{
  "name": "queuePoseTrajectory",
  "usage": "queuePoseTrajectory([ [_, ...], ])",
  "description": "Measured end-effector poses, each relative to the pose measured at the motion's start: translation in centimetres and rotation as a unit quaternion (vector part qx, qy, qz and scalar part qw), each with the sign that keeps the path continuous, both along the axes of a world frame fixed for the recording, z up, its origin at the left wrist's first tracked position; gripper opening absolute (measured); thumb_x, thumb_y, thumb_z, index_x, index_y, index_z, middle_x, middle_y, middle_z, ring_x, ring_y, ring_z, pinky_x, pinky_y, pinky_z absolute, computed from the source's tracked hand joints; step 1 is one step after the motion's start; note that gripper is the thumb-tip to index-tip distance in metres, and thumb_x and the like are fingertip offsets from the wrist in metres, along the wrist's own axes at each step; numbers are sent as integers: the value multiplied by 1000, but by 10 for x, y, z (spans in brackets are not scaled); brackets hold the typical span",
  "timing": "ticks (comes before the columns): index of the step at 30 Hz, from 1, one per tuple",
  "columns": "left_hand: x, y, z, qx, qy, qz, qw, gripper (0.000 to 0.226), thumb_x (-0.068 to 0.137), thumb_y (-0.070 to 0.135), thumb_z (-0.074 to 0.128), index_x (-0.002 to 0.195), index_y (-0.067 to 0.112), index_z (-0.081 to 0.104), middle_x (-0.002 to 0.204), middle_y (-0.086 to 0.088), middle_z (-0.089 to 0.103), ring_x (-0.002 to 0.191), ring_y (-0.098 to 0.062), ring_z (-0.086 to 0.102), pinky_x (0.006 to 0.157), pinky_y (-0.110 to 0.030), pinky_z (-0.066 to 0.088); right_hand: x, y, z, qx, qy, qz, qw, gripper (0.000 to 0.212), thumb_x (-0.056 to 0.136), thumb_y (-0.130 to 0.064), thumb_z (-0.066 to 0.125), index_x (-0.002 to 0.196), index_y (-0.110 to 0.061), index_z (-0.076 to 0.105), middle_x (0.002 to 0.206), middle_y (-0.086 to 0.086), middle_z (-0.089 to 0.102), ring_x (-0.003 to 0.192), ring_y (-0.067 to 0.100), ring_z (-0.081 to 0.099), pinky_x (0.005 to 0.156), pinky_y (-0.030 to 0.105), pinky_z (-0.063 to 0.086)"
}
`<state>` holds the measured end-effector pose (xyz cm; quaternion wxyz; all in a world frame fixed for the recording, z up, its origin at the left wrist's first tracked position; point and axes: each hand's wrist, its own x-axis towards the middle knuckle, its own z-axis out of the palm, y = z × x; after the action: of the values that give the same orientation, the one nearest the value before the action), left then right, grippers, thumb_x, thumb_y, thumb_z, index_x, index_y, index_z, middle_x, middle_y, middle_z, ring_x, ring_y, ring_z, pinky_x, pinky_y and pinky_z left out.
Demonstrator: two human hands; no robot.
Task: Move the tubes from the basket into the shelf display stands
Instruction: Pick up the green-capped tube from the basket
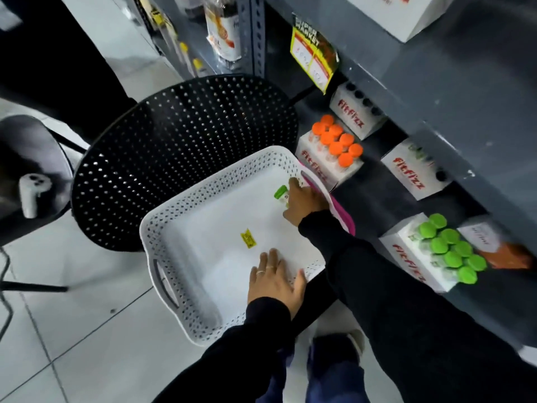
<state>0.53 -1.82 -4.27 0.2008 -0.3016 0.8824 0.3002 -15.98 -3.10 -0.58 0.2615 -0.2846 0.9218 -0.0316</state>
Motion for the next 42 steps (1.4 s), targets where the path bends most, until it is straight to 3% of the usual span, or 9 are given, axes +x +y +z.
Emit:
queuePoseTrajectory([
  [6, 6, -3, 2, 9, -32, -5, 999, 62, 92, 52, 24, 139, 14, 34, 158, -4, 11, 144, -20, 7, 118, -40, 15, -8, 35, 70, -85, -132, -55, 986, 8, 73, -13, 62, 79, -11, 57, 59, 3, 64, 51, 24, 67, 34, 13, 42],
  [9, 8, -3, 2, 9, -25, -18, 999, 58, 92, 50, 26, 137, 16, 38, 157, -4, 13, 143, -21, 10, 116, -40, 19, -12, 63, 117, -119, -127, -108, 979, 28, 74, -28, 62, 65, -2, 61, 39, 2, 55, 28, 8, 54, 36, 12, 42],
  [14, 2, -4, 5, 4, -52, -34, 998, 52, 94, 48, 26, 138, 21, 34, 158, 0, 9, 144, -20, 8, 117, -38, 17, -22, 106, 193, -93, -15, -49, 994, 41, 81, -25, 63, 44, -13, 53, 48, 10, 51, 56, 20, 46, 55, 22, 40],
  [16, -6, -3, 12, -22, -61, -44, 997, 53, 94, 48, 24, 141, 21, 29, 158, 1, 8, 144, -19, 7, 118, -38, 13, -25, 127, 225, -78, 21, -44, 996, 16, 79, -31, 68, 69, -18, 72, 79, 12, 67, 81, 29, 56, 73, 27, 48],
  [19, -33, 2, 35, -87, 7, -67, 994, 60, 93, 50, 20, 142, 16, 26, 158, -6, 6, 145, -22, 6, 119, -39, 10, -26, 153, 268, -74, 76, -48, 993, 31, 75, -25, 71, 106, -22, 69, 110, 5, 71, 107, 26, 60, 93, 33, 49],
  [23, -96, 24, 94, -103, 265, -111, 952, 80, 89, 52, 10, 123, -7, 51, 139, -30, 42, 128, -46, 41, 108, -51, 30, -24, 181, 309, -95, 117, -51, 987, 33, 72, -13, 70, 103, -23, 69, 78, -7, 70, 87, 20, 60, 76, 25, 47],
  [28, -168, 51, 162, -114, 399, -163, 895, 65, 83, 36, 29, 133, -4, 40, 146, -25, 32, 136, -41, 28, 112, -49, 21, -19, 211, 339, -135, 136, -56, 980, 16, 77, -20, 70, 93, -24, 71, 74, -11, 56, 73, 8, 51, 59, 18, 35],
  [35, -222, 79, 178, -163, 326, -282, 888, 60, 95, 42, 29, 142, 3, 26, 155, -13, 19, 144, -28, 11, 118, -41, 7, -16, 251, 363, -127, 188, -94, 969, 26, 80, -8, 67, 99, -25, 74, 79, -18, 58, 75, 2, 50, 59, 3, 34],
  [42, -231, 85, 167, -203, 287, -295, 888, 62, 95, 44, 22, 144, 7, 17, 157, -8, 15, 145, -23, 8, 118, -37, 5, -21, 281, 375, -78, 275, -135, 949, 39, 77, 5, 64, 96, -28, 74, 111, 0, 66, 108, 18, 56, 94, 39, 48],
])
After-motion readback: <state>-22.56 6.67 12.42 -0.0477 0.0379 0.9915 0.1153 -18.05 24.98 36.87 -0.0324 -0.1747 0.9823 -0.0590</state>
